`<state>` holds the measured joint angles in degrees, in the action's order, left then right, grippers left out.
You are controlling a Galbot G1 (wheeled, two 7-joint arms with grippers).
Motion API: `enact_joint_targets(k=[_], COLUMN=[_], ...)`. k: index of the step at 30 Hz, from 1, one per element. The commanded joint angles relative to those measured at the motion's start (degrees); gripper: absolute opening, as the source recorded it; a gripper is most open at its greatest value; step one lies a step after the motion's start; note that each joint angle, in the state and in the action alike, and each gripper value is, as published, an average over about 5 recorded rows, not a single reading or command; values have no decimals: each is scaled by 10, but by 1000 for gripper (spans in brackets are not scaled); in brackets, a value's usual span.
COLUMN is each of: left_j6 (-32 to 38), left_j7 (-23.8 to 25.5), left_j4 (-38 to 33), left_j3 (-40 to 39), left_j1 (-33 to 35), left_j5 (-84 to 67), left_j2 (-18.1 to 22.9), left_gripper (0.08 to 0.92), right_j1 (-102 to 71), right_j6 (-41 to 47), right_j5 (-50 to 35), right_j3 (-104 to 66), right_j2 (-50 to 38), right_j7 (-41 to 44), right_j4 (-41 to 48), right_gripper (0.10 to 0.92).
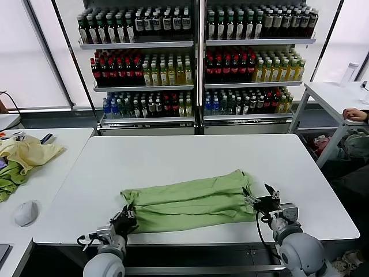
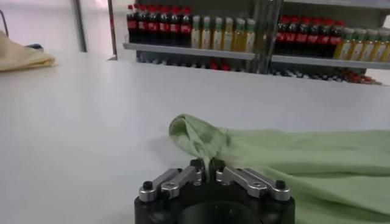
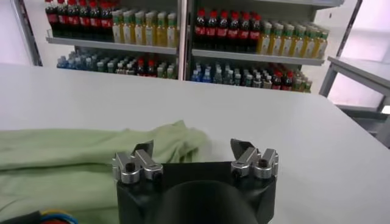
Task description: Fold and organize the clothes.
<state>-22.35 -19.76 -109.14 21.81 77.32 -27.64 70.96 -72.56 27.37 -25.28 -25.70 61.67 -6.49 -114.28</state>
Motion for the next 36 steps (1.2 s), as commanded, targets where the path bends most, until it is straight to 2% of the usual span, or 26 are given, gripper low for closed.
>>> enact_joint_targets(k=[1, 5, 9, 13, 16, 22, 28, 36], left_j6=[0, 1, -2, -18, -32, -41, -38, -42], left_j7=[9, 18, 27, 29, 29, 27, 24, 9], left_j4=[-9, -10, -6, -19, -51, -128, -158, -129], left_j3=[93, 160, 228, 274, 282, 212, 110, -30], left_j1=[4, 11, 13, 2, -9, -39, -70, -111], left_j5=[-68, -96, -129, -217, -331, -468, -508, -443], left_j2=[-84, -148, -190, -209, -203, -146, -93, -90], left_gripper=[133, 133, 133, 133, 133, 133, 133, 133], right_j1=[0, 1, 1, -1, -3, -7, -7, -4], right_j6=[-1, -3, -7, -9, -11, -11, -12, -14], right_j5=[0, -1, 0, 1, 2, 5, 7, 5], right_j3=[-1, -2, -2, -4, -6, -10, -9, -13], right_j2=[0, -1, -2, -3, -3, -2, -3, -12], right_j7=[0, 1, 2, 3, 3, 4, 4, 6], right_j4=[-4, -7, -10, -13, -16, -22, -24, -25], right_gripper=[823, 823, 823, 823, 823, 823, 823, 823])
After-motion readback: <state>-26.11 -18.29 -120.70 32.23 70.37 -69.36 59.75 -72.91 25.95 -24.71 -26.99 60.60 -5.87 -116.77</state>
